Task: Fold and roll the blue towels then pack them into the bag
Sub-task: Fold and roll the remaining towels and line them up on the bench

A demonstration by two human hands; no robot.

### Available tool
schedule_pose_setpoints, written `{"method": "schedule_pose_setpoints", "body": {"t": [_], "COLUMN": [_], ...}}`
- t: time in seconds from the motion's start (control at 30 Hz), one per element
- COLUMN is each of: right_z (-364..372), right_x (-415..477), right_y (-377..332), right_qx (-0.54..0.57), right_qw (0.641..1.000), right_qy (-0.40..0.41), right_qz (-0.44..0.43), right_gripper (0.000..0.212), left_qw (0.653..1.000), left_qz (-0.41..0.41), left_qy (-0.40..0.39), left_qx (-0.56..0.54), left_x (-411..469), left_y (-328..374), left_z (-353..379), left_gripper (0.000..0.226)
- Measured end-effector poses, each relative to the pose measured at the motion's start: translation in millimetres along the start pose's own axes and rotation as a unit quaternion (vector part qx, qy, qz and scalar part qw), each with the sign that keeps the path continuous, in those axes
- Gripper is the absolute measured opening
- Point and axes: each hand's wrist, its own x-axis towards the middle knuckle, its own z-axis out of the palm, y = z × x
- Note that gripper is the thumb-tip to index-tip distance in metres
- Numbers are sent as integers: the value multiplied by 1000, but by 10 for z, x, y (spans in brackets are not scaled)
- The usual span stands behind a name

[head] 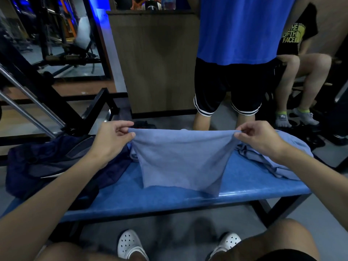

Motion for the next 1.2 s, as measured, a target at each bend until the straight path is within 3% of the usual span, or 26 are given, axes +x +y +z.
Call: {"method": "schedule_pose_setpoints", "body": {"t": [0.1, 0.17, 0.27, 0.33, 0.5, 0.7, 0.87, 1.0, 1.2], "right_z": [-84, -152, -231, -266, -253, -129, -73, 143, 595], "right_x": [-76, -145, -174, -138, 3, 104, 37, -195, -600], "right_y": [-16, -39, -61, -70, -136, -177, -139, 220, 798], "right_qx": [-17, 28, 126, 153, 191, 232, 203, 176, 71], "right_qw": [999, 997, 983, 977, 975, 972, 977, 982, 973], "right_qy": [-35, -77, -113, -110, -58, 25, 69, 3, -143], "right_qz": [-5, 14, 76, 97, 101, 24, 7, 69, 164], "right_gripper": [8, 11, 12, 12, 15, 14, 18, 19, 15], "left_qw": [995, 993, 966, 946, 948, 970, 976, 972, 948], "left_qz": [23, -27, -155, -196, -197, -82, -41, -125, -224], "left_qy": [-44, -92, -182, -197, -147, -33, -31, -93, -206], "left_qx": [82, 72, -96, -167, -202, -228, -211, -174, -92], "left_x": [-36, -48, -61, -30, 82, 169, 27, -235, -677], "left_y": [36, 76, 192, 246, 286, 339, 253, -97, -890], "left_z": [-81, -138, -221, -240, -107, 16, -10, 89, 440], "left_gripper": [13, 11, 11, 11, 9, 9, 12, 28, 28]}}
